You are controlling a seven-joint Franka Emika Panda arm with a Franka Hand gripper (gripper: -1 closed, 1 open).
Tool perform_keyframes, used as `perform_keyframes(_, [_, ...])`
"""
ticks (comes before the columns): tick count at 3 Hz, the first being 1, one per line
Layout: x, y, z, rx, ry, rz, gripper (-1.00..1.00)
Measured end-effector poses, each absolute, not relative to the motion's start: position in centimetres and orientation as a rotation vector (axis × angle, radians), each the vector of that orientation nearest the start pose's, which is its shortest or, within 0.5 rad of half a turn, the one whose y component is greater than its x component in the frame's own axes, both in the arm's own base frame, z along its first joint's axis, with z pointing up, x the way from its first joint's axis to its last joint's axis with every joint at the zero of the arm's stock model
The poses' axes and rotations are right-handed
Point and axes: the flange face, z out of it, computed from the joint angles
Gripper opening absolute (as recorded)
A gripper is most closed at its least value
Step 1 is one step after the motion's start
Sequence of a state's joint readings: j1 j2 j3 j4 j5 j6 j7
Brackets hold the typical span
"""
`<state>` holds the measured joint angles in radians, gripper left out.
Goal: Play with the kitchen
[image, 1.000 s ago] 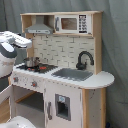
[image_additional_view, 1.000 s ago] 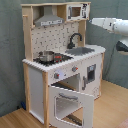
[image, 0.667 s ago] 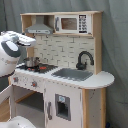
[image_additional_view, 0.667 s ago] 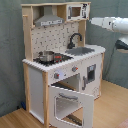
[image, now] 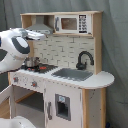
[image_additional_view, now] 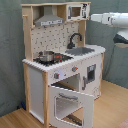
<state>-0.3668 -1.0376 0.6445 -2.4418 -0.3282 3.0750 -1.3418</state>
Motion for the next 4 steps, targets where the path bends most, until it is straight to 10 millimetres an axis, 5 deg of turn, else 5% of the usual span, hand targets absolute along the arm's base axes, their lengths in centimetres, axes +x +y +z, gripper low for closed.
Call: perform_keyframes(4, [36.1, 23.8, 73.2, 0.641, 1.522, 0.591, 1.00])
